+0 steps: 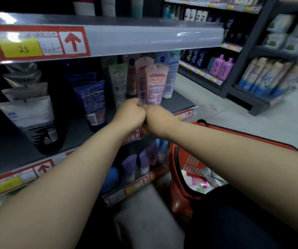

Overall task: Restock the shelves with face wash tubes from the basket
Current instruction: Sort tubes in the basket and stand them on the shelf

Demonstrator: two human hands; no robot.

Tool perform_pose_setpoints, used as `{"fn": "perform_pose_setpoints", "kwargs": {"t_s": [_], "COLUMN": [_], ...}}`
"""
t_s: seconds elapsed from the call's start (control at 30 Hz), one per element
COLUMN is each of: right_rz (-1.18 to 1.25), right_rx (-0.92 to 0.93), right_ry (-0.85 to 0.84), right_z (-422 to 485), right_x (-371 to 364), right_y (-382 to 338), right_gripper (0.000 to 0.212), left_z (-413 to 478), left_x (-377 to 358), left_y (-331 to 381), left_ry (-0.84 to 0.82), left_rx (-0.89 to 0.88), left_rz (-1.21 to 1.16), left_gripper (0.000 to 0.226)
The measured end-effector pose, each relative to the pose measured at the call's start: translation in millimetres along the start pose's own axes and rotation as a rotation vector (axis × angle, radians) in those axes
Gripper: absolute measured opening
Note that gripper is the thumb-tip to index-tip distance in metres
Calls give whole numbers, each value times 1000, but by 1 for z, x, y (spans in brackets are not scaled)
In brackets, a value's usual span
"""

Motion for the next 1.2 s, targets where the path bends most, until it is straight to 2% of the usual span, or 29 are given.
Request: {"fn": "perform_pose_setpoints", "kwargs": {"t_s": [0.07, 0.13, 0.23, 0.37, 0.47, 0.6, 0.77, 0.8, 0.9, 1.0, 1.1, 1.2], "right_rz": [-37, -100, -193, -256, -270, -259, -226, -195, -65, -20, 189, 294], "right_rx": [-2, 4, -8, -50, -71, -103, -104, -114, -133, -58, -132, -207], "right_ry": [-58, -107, -212, -334, -381, -542, -737, -794, -867, -886, -878, -816], "right_z": [-33, -65, -104, -142, -156, -160, -156, -158, -165, -167, -175, -194], "right_x": [-1, -1, -9, -27, -47, -82, -132, -150, -204, -248, -287, -308], "right_y": [21, 42, 74, 114, 144, 184, 221, 228, 239, 241, 246, 249], "right_gripper": [33, 37, 47, 51, 49, 54, 66, 65, 43, 54, 57, 43], "left_z": [-17, -36, -56, -69, -65, -50, -34, -31, -31, -37, -45, -48], "left_x": [-25, -54, -97, -154, -194, -258, -323, -337, -375, -405, -424, -442], "left_y": [8, 12, 25, 44, 51, 51, 36, 28, 1, -31, -65, -81], "left_ry": [-98, -223, -358, -448, -551, -713, -879, -933, -1092, -1225, -1298, -1317], "left_rx": [-180, -253, -352, -452, -434, -406, -369, -364, -340, -317, -223, -253], "left_rz": [192, 407, 593, 758, 886, 1062, 1230, 1259, 1332, 1438, 1370, 1212], "left_gripper": [30, 42, 59, 55, 59, 58, 37, 36, 42, 48, 39, 41]}}
Point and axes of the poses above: each hand's wrist, its own z-axis towards the middle knuckle, its own x-axis out of the back of the hand, y = z × x, the point moved 5 cm from there along z, towards the middle knuckle, and after that the axes turned 3 degrees about x, right-handed, at the moved point
